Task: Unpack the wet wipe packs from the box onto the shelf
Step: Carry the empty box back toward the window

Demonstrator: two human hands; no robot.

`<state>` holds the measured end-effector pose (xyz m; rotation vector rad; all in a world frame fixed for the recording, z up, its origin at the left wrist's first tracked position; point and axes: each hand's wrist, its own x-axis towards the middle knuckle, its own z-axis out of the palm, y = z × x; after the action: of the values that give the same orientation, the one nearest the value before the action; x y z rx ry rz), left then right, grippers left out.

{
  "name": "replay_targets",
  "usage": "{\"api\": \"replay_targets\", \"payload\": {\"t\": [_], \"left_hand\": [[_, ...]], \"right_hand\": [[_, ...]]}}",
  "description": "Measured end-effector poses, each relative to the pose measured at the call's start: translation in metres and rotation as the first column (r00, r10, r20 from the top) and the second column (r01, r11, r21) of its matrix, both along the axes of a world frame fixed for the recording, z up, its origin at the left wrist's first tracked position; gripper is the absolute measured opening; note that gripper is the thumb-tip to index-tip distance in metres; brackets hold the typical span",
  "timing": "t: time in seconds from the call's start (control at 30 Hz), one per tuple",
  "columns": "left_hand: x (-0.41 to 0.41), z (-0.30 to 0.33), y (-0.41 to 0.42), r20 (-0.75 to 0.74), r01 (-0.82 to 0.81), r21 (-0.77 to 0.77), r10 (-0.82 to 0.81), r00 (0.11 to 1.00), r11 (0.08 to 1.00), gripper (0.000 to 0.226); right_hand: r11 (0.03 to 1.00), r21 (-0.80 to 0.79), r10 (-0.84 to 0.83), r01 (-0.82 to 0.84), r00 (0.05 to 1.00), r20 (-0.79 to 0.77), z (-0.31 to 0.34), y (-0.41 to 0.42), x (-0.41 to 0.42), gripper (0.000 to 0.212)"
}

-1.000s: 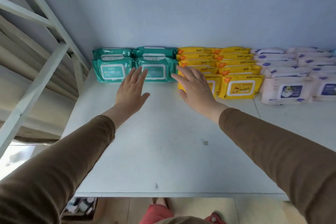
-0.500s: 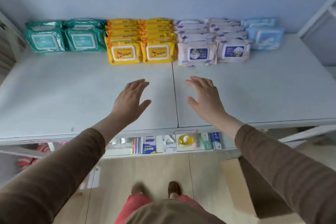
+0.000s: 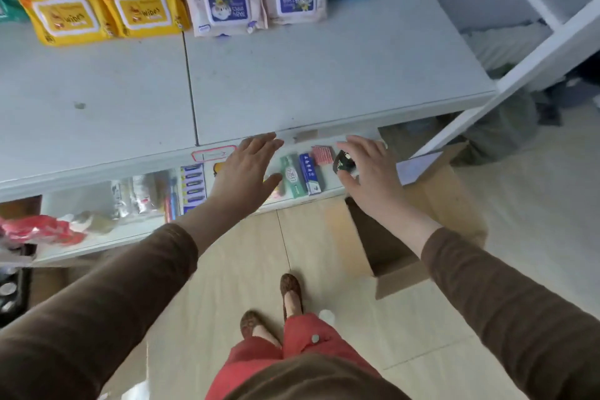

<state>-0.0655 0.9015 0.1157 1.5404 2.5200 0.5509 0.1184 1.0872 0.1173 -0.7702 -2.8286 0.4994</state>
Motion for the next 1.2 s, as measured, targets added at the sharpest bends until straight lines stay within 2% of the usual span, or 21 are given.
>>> {"api": "replay_targets", "payload": {"t": [0.3, 0.47, 0.63, 0.8, 1.03, 1.13, 1.2], "left_hand": [[0.134, -0.068, 0.067, 0.128, -0.015, -0.141, 0.033, 0.991, 0.99, 0.06], [0.217, -0.123, 0.128, 0.204, -0.108, -0.3, 0.174, 0.963, 0.948, 0.063], [0.283, -0.197, 0.178, 0.277, -0.185, -0.441, 0.33, 0.902, 0.878, 0.067], [0.309, -0.273, 0.207, 0.323, -0.306, -0.533, 0.523, 0.789, 0.789, 0.072], [0.316, -0.365, 0.224, 0.287, -0.39, -0.62, 0.66, 0.695, 0.68, 0.081], [0.317, -0.397, 0.231, 0.279, -0.416, -0.634, 0.695, 0.663, 0.652, 0.081], [0.319, -0.412, 0.237, 0.296, -0.445, -0.627, 0.724, 0.623, 0.639, 0.078]], "right_hand": [[0.997, -0.022, -0.075, 0.079, 0.983, 0.166, -0.054, 0.085, 0.142, 0.046], [0.994, -0.05, -0.088, 0.101, 0.974, 0.207, -0.103, 0.165, 0.218, 0.046], [0.984, -0.104, -0.1, 0.142, 0.938, 0.331, -0.172, 0.259, 0.288, 0.048], [0.956, -0.131, -0.181, 0.264, 0.875, 0.448, -0.25, 0.345, 0.331, 0.056], [0.891, -0.204, -0.251, 0.407, 0.813, 0.526, -0.35, 0.418, 0.346, 0.07], [0.807, -0.262, -0.316, 0.53, 0.761, 0.566, -0.384, 0.438, 0.346, 0.083], [0.734, -0.278, -0.372, 0.62, 0.709, 0.599, -0.403, 0.447, 0.344, 0.081]]}}
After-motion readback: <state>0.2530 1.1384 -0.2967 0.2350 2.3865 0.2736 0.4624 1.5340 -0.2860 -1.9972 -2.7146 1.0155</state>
